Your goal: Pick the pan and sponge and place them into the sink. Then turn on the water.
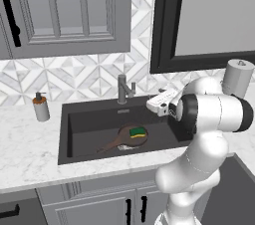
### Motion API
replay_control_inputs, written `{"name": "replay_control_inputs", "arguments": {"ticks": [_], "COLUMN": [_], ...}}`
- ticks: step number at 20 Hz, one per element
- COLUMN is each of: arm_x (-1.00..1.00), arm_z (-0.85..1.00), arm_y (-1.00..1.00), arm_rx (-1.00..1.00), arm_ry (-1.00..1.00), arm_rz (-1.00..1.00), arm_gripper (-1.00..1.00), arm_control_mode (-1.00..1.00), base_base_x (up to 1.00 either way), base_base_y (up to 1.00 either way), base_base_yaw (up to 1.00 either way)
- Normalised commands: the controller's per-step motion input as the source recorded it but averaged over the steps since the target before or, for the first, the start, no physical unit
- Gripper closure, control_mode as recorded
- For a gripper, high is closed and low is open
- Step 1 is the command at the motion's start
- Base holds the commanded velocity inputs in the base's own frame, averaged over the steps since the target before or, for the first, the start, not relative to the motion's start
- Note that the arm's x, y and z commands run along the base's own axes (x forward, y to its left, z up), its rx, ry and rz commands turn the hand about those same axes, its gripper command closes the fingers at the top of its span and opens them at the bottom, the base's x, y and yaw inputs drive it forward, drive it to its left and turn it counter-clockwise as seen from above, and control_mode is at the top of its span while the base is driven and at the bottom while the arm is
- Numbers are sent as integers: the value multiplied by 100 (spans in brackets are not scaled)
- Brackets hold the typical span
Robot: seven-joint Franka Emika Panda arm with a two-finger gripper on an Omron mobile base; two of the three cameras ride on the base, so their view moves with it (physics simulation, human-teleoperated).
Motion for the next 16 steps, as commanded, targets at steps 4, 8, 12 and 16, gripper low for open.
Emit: {"name": "replay_control_inputs", "arguments": {"ticks": [4, 8, 12, 16], "arm_x": [27, 37, 50, 46], "arm_z": [0, 0, 0, -2], "arm_y": [0, 5, 13, 19], "arm_rx": [20, 14, 2, 0], "arm_ry": [22, 10, 9, 3], "arm_rz": [0, 1, 16, 21], "arm_gripper": [-100, -100, -100, -100], "arm_control_mode": [-100, -100, -100, -100], "base_base_x": [0, 0, 0, 0], "base_base_y": [0, 0, 0, 0], "base_base_yaw": [0, 0, 0, 0]}}
